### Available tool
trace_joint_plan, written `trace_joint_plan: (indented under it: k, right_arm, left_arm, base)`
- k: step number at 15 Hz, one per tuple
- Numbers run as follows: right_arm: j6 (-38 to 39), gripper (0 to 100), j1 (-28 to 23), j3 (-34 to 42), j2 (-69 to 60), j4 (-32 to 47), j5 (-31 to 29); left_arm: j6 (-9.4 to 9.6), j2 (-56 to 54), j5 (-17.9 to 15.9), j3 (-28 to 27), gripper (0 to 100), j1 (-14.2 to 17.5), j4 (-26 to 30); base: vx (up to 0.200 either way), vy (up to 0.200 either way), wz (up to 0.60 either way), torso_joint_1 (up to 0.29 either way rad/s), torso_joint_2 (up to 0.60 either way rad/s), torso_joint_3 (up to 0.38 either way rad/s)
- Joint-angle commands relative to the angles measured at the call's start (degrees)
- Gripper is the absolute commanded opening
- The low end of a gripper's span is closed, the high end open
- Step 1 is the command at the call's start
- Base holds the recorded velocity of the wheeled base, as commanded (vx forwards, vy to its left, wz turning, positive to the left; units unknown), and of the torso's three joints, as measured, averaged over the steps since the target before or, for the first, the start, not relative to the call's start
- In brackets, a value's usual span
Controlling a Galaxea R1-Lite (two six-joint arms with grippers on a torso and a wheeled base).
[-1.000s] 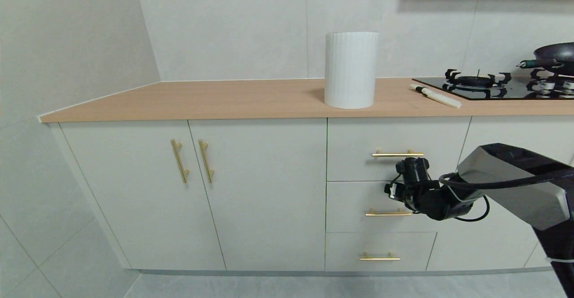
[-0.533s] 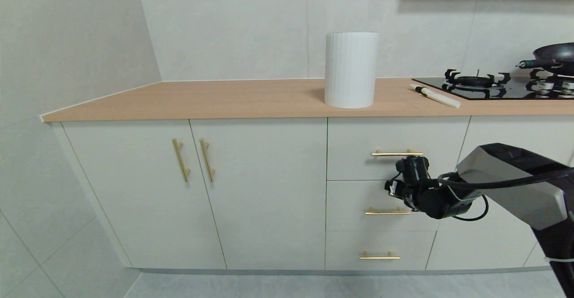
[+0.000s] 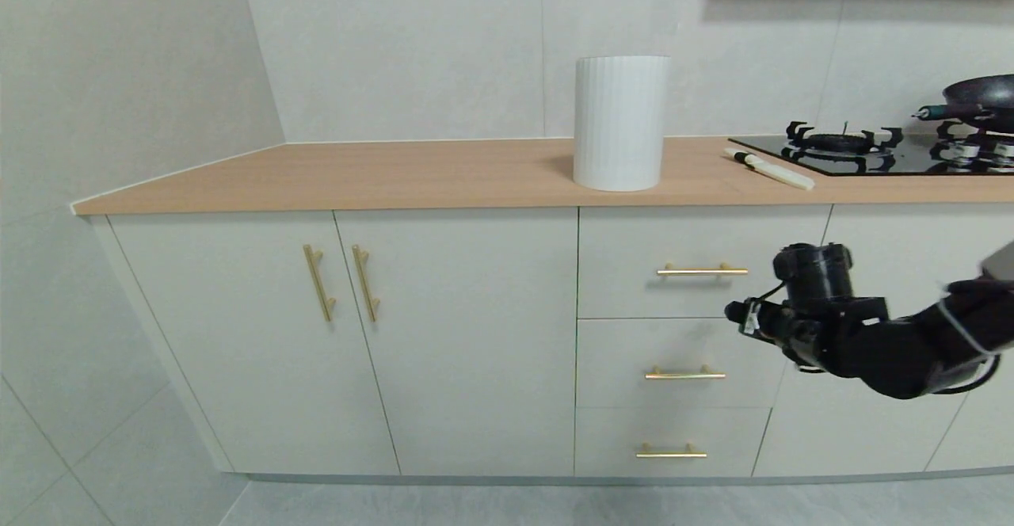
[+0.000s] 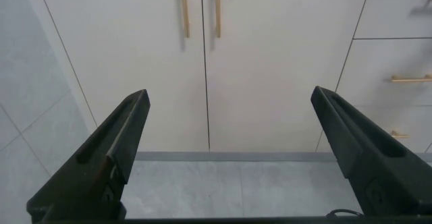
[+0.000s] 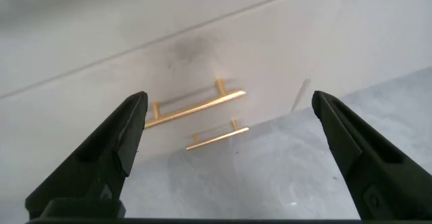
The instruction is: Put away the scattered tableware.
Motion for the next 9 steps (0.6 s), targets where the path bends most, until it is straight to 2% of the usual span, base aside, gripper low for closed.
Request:
trace_joint_plan:
  k: [1, 4, 6, 9]
  right_arm:
    - [-2.6, 100, 0.3, 20.0, -32.1, 0.2, -2.7]
    - [-6.4, 100, 0.0, 31.5, -51.8, 1.1, -3.5]
    - [-13.6, 100, -1.9, 34.7, -68.2, 9.3, -8.2]
    - [-19.4, 100, -3.3, 33.5, -89.1, 27.5, -9.4]
  left_arm:
    - [0.01, 0.0, 0.0, 0.0, 100, 0.0, 0.0]
    - [0.01, 0.0, 0.1, 0.0, 100, 0.0, 0.0]
    - [0.01, 0.0, 0.0, 0.0, 100, 0.0, 0.0]
    - [0.01, 0.0, 0.0, 0.0, 100, 0.0, 0.1]
  base:
    - [0.000, 0.000, 0.00, 0.000, 0.00, 0.000]
    - [0.000, 0.000, 0.00, 0.000, 0.00, 0.000]
    - [0.000, 0.000, 0.00, 0.000, 0.00, 0.000]
    - [0.000, 0.000, 0.00, 0.000, 0.00, 0.000]
